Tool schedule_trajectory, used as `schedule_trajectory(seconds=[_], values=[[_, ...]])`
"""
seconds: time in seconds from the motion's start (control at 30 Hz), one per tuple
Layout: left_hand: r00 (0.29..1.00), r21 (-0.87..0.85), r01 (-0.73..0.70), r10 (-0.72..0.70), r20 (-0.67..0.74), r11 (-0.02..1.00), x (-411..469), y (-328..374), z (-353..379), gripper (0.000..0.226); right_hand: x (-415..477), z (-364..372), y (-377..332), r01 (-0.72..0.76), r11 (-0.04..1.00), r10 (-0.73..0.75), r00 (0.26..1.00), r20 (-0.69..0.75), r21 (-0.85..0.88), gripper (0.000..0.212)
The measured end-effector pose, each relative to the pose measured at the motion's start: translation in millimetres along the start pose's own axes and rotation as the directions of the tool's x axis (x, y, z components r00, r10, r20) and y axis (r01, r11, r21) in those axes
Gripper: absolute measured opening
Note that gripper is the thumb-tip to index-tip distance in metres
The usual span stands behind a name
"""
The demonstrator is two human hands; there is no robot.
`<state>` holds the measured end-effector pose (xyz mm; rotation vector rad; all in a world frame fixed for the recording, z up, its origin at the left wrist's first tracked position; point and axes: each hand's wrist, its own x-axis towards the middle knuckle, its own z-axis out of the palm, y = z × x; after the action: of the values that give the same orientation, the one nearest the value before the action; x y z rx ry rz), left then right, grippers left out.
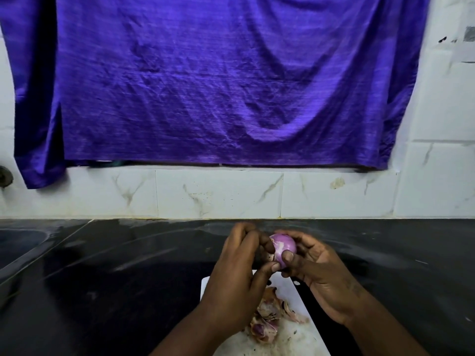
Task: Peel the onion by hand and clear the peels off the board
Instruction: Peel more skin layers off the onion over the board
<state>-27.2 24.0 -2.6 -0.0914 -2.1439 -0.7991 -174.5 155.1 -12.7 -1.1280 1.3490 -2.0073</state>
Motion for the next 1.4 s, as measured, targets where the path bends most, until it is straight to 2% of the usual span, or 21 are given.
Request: schedule_trajectory(seconds=[0.17,0.33,0.43,0.63,0.7,0.77,0.8,0.9,0.97,1.07,1.2,1.27,1.4], values=[[1.0,-0.023,-0.008,0.009,0.012,1.0,-0.2,2.7,-0.9,0.009,-0.7,0.3,-0.3,-0.003,1.0,0.003,1.0,0.008,-0.003,0.058],[0.996,-0.016,-0.01,0.008,-0.093,1.0,-0.7,1.4,0.3,0.007,0.3,-0.2,-2.3,0.008,1.0,-0.008,1.0,-0.027,0.014,0.062],[0.981,-0.022,0.074,-0.077,-0.178,0.997,-0.4,-6.0,0.2,0.01,0.5,-0.3,-4.7,0.014,0.999,-0.011,0.999,-0.044,0.051,0.064],[0.954,-0.069,0.182,-0.193,-0.229,0.981,0.0,-14.2,1.6,0.033,-1.3,1.2,-6.7,-0.004,0.998,0.006,1.0,-0.025,0.066,0.069],[0.941,-0.105,0.196,-0.217,-0.259,0.975,1.1,-14.2,-0.3,0.028,-1.1,1.2,-7.1,-0.004,0.997,0.006,1.0,-0.026,0.078,0.07],[0.939,-0.133,0.161,-0.194,-0.283,0.978,1.8,-10.9,-1.8,0.009,-0.9,1.3,-7.5,-0.004,0.997,0.007,0.999,-0.036,0.082,0.069],[0.945,-0.125,0.136,-0.167,-0.282,0.983,1.7,-7.0,-2.7,0.008,-0.9,1.2,-7.5,-0.005,0.997,0.008,0.999,-0.041,0.08,0.068],[0.97,-0.043,0.1,-0.107,-0.218,0.994,-0.6,-2.2,-0.6,0.032,-1.3,1.7,-7.0,-0.009,0.998,0.011,1.0,-0.026,0.06,0.064],[0.977,0.008,0.084,-0.081,-0.196,0.996,-1.0,-2.2,0.6,0.029,-1.7,2.5,-7.1,-0.016,0.999,0.017,1.0,-0.017,0.052,0.065],[0.973,-0.034,0.062,-0.068,-0.223,0.998,1.2,-3.6,1.0,0.015,-2.5,4.0,-9.3,-0.018,0.998,0.02,1.0,-0.021,0.058,0.068],[0.949,-0.17,0.149,-0.189,-0.254,0.974,1.7,-7.4,1.0,0.018,-3.6,4.0,-12.3,-0.019,0.994,0.021,1.0,-0.017,0.104,0.061],[0.932,-0.168,0.189,-0.231,-0.279,0.967,2.3,-10.8,0.1,0.019,-3.4,3.2,-12.8,-0.024,0.989,0.025,1.0,-0.006,0.144,0.053],[0.916,-0.163,0.214,-0.256,-0.308,0.963,3.4,-16.4,-0.7,0.016,-3.4,0.3,-14.1,-0.053,0.972,0.046,0.998,0.035,0.231,0.064]])
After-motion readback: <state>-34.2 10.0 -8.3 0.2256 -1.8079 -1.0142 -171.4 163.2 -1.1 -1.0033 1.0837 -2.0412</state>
